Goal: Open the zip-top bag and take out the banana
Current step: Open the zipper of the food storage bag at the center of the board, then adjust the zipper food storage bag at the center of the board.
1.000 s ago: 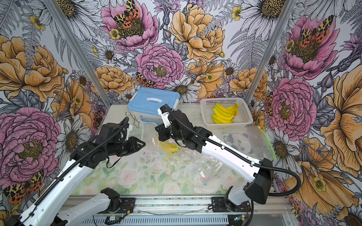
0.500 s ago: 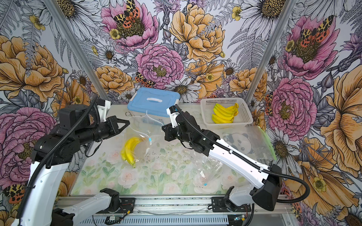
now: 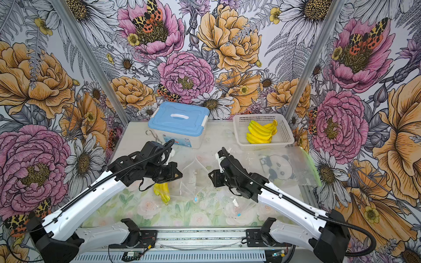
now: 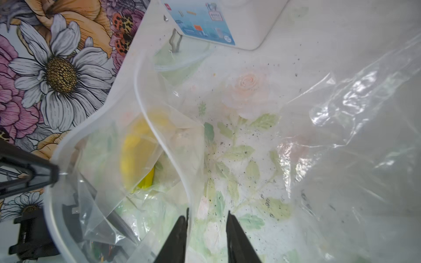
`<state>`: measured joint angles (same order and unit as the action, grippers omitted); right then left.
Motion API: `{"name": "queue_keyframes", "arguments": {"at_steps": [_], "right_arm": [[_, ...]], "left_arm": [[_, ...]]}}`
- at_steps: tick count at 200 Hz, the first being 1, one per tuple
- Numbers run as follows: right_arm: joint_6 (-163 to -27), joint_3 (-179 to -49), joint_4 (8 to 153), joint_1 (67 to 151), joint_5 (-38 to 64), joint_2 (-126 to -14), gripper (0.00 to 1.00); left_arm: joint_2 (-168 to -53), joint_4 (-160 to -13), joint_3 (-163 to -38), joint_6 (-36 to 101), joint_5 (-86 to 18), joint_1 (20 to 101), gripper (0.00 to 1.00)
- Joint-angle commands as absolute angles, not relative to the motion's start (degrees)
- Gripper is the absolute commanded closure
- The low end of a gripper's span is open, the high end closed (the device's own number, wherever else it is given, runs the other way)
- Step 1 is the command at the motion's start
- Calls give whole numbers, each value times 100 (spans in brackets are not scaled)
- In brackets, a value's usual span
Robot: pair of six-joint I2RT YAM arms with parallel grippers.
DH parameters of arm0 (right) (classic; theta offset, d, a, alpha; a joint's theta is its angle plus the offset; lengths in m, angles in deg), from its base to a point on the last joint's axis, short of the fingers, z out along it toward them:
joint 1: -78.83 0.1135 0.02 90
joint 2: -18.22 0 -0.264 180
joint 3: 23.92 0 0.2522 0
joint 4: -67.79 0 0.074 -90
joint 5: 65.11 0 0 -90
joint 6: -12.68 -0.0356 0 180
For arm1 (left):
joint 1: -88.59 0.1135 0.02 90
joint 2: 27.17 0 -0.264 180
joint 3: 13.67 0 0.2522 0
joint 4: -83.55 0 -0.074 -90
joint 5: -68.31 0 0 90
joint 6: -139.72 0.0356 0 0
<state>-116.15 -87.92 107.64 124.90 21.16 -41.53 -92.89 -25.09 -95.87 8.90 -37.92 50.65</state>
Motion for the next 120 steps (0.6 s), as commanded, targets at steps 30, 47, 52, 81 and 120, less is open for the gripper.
{"name": "queue_keyframes", "arguments": {"at_steps": [30, 47, 52, 81, 120], "right_arm": [[-12479, -9899, 10611, 12638, 1004, -4698, 93], [-12524, -9905, 10602, 12984, 1037, -5107, 100], [-12562, -9897, 10599, 13059, 1053, -5236, 100], [-12754, -9734, 10190, 13370, 1169, -5900, 100], [-13211, -9355, 8578, 13441, 1286, -6825, 100]], "left_arm": [[-9415, -3018, -9801, 746, -3706, 4900, 100], [-9423, -3083, -9760, 695, -3644, 4851, 100], [-9417, -3097, -9749, 686, -3616, 4843, 100], [-9337, -3122, -9657, 609, -3472, 4809, 100], [-9238, -3206, -9715, 451, -3298, 4701, 100]]}}
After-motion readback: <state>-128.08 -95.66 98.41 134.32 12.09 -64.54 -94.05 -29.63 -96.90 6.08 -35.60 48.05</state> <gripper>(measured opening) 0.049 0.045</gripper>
